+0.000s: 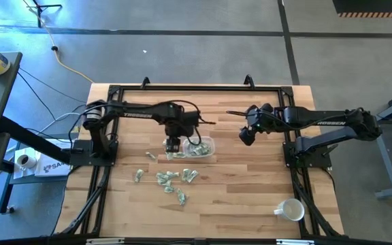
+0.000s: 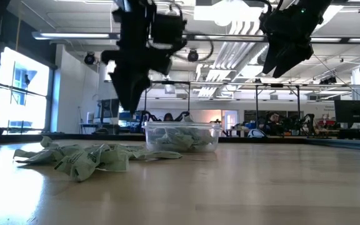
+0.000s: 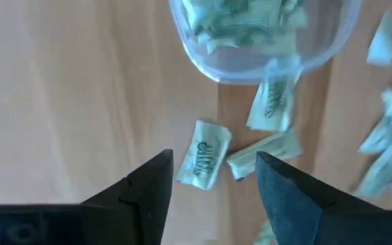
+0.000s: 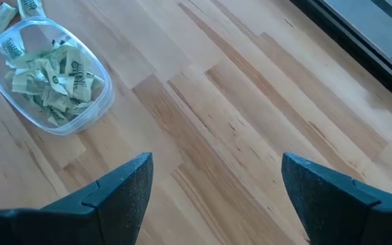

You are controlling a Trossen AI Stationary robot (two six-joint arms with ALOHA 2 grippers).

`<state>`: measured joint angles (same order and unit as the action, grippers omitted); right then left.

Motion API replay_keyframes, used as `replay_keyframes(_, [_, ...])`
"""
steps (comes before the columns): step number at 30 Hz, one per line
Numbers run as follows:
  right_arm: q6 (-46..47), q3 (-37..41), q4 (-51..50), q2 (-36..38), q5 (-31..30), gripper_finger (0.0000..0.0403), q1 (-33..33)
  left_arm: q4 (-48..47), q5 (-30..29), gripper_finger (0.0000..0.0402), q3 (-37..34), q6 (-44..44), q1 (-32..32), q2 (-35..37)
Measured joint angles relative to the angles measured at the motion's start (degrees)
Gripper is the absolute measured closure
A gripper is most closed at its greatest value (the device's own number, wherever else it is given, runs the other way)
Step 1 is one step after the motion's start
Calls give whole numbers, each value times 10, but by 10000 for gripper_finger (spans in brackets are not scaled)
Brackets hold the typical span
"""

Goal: Pick and place Stevia / Truvia into bins
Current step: Put the stevia packet into the transparent container

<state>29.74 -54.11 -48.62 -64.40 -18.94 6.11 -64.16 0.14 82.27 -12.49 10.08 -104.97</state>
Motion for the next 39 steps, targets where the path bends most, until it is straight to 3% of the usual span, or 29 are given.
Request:
replay_keyframes(8, [-2,0,0,0,-2,89,19,117,56,198,-114,-121,55,0])
replay_keyframes(14, [-1,0,0,0,-2,89,36,123,69,210,-154,-159,47,0])
replay_keyframes(20, [0,0,0,0,-2,89,52,181,13,226,-211,-157,45,4])
replay_keyframes(25, [-1,0,0,0,-2,89,61,207,-20,293,-231,-144,45,6])
replay_keyframes(29, [-2,0,0,0,-2,89,63,195,-38,375,-206,-118,44,1])
replay_keyframes(33, [-4,0,-1,0,-1,89,63,154,-47,369,-137,-56,40,-6])
replay_keyframes(39, [-13,0,-6,0,12,89,61,152,23,381,-14,-9,-7,16])
